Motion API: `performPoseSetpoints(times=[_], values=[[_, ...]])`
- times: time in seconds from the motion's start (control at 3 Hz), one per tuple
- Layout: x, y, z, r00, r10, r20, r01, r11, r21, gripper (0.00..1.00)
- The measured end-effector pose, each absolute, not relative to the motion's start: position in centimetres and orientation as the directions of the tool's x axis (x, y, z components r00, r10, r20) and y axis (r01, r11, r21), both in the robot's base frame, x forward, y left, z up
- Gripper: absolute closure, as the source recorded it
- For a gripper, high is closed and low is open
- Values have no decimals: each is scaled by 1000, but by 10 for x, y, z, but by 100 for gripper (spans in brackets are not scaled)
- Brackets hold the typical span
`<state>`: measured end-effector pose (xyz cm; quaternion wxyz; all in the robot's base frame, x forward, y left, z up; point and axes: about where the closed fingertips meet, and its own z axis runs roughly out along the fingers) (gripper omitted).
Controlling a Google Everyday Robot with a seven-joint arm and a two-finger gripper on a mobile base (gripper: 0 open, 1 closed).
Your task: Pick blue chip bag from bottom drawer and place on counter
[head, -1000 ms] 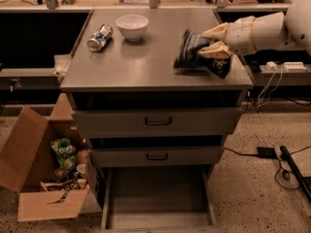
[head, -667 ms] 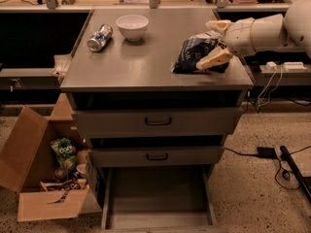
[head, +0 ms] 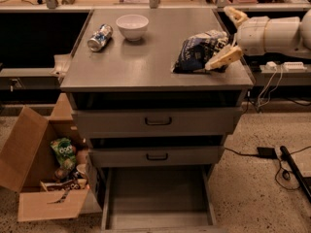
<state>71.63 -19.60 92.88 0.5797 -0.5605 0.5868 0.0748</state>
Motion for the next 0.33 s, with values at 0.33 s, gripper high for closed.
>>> performPoseSetpoints(times=[0.33], values=[[702, -213, 988, 411, -535, -738, -645, 401, -650, 0]])
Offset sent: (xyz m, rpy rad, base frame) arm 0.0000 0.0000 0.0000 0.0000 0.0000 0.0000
